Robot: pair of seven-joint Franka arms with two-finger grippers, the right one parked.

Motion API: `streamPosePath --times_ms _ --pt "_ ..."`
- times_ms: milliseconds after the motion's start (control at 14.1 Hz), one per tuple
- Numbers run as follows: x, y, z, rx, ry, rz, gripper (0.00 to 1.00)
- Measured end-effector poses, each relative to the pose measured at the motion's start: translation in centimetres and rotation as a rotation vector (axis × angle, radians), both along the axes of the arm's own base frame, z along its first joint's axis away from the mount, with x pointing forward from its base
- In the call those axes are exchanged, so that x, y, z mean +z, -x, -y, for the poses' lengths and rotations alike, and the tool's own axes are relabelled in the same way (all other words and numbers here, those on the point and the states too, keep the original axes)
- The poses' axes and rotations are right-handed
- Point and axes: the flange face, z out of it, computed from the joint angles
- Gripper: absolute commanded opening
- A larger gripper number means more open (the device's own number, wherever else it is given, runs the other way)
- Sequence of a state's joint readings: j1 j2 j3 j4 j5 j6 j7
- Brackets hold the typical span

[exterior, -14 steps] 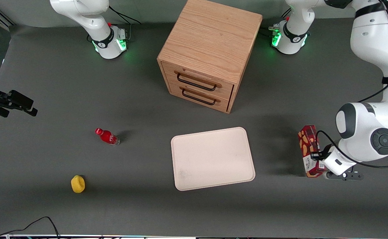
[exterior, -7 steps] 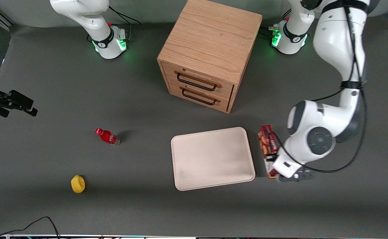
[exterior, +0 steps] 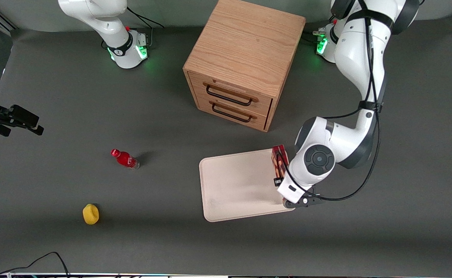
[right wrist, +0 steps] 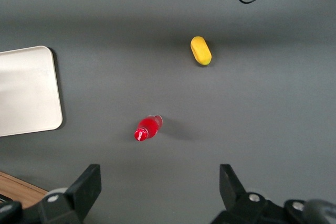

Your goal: Place red cookie box on tray

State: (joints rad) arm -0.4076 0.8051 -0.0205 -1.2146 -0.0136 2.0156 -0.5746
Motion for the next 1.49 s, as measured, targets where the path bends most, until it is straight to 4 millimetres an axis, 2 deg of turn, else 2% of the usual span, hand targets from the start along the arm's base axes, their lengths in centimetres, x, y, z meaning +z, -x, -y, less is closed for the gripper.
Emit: streamPosePath --times_ms 71,142,212,354,566,779,920,1062,1204,1345,1487 --pt "-0.7 -0.2 0.0 0.004 -0.002 0.000 0.00" --pt "-1.3 -0.4 0.0 0.007 -0.002 0.001 0.75" --pt "-1.9 -0.6 -0.1 0.007 -0.004 0.005 1.00" --pt "-3.0 -0.5 -0.1 -0.013 -0.038 0.010 1.00" --pt "-3.8 -0.2 1.1 -0.043 -0.056 0.034 1.00" --pt "-3.2 -0.1 0.9 -0.029 -0.056 0.016 1.00" --pt "-1.6 -0.3 -0.2 -0.008 -0.071 -0.030 1.00" --pt "1.5 -1.0 -2.5 0.025 -0.077 -0.060 1.00" --pt "5.2 -1.9 -6.0 0.045 -0.025 -0.076 1.00" --pt "8.2 -2.2 -10.8 -0.043 0.035 -0.129 1.00" --pt "10.2 -2.0 -16.4 -0.143 0.080 -0.193 1.00"
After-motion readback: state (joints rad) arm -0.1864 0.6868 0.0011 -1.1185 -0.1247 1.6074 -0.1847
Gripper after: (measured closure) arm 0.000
